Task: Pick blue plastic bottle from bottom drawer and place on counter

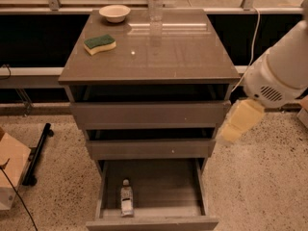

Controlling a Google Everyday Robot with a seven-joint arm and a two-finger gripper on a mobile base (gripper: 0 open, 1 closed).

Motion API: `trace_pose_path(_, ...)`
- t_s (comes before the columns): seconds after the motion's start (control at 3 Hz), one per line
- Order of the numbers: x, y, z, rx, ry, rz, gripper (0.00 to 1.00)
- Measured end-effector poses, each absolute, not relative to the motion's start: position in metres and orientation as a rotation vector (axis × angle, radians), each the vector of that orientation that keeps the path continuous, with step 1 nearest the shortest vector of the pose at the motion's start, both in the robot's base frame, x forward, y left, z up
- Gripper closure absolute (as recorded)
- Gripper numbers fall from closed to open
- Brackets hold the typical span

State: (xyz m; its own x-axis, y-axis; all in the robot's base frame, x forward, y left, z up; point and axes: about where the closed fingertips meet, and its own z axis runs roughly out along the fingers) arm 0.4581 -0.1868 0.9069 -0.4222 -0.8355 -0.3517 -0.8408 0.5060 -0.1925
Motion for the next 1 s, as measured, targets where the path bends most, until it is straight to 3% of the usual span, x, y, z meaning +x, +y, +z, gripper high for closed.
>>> trace_pose_path(1.0, 0.485, -0.178, 0.853, -1.152, 2.488, 0.06, 0.0)
